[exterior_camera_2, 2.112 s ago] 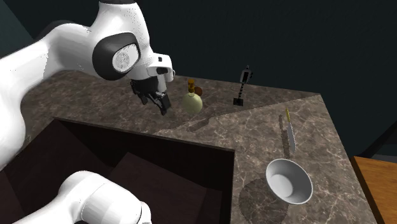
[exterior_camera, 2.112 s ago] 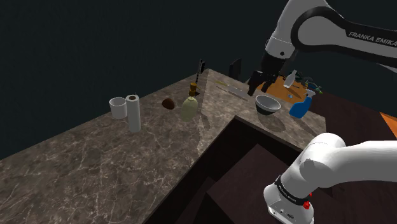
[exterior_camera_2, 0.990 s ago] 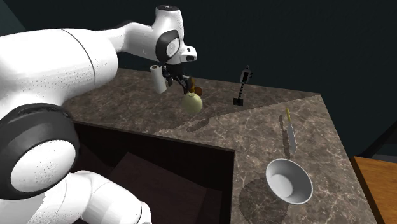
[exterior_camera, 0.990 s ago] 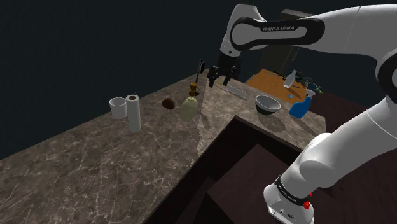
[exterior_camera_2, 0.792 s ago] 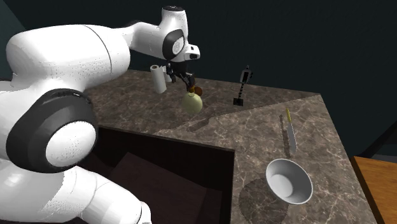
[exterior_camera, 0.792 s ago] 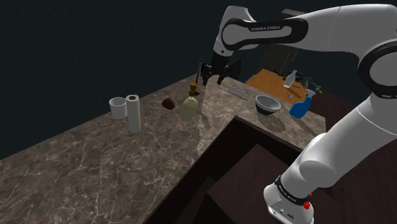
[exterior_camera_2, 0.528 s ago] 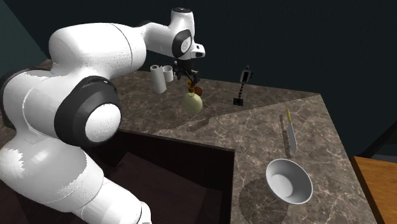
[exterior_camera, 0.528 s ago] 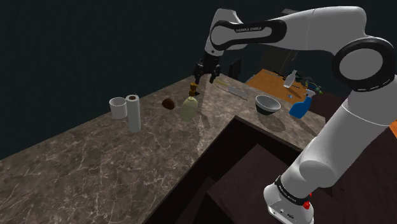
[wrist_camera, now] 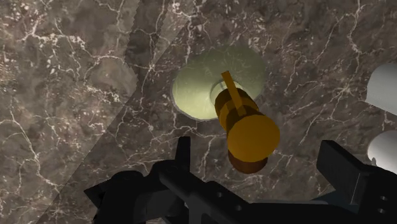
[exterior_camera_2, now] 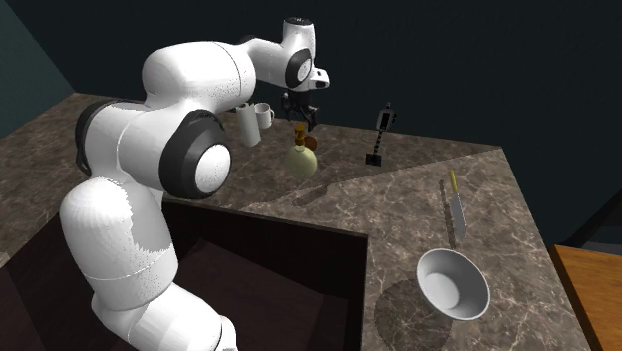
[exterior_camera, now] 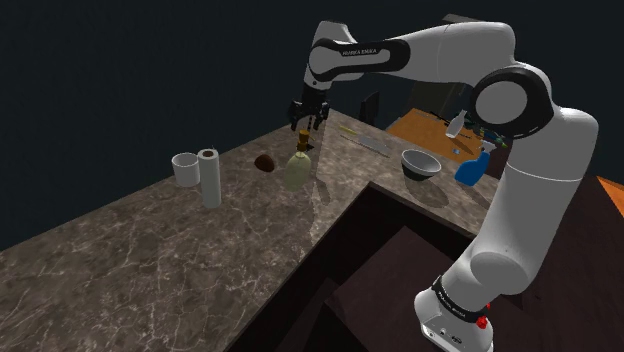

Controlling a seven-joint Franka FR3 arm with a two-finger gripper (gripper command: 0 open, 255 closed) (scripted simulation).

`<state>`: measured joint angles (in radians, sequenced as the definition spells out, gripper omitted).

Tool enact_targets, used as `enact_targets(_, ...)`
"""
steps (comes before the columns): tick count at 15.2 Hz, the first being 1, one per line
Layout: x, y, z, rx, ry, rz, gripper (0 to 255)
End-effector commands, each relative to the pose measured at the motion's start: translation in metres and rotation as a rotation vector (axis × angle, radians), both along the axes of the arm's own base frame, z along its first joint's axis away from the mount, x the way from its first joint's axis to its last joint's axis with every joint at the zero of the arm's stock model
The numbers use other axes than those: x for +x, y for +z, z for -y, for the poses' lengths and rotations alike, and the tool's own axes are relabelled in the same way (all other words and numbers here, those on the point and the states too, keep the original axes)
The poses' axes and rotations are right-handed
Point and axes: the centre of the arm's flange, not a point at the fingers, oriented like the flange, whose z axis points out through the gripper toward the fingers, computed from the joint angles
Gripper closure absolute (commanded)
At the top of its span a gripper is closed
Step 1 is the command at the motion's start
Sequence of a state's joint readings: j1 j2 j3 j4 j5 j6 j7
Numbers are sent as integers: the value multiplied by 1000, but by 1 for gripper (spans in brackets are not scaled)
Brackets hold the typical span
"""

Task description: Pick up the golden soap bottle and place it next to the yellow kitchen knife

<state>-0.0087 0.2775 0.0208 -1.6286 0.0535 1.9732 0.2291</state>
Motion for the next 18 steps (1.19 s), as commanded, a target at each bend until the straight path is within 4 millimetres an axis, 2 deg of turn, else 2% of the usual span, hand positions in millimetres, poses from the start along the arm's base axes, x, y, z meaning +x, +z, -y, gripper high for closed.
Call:
enact_targets(1,1,-11,-1,0,0,1,0)
enact_targets(5,2,-30,-2,0,0,1,0)
enact_targets(12,2,-30,-2,0,0,1,0)
enact_targets(13,2,-30,-2,0,0,1,255)
enact_targets(18,2,-30,-2,0,0,1,255)
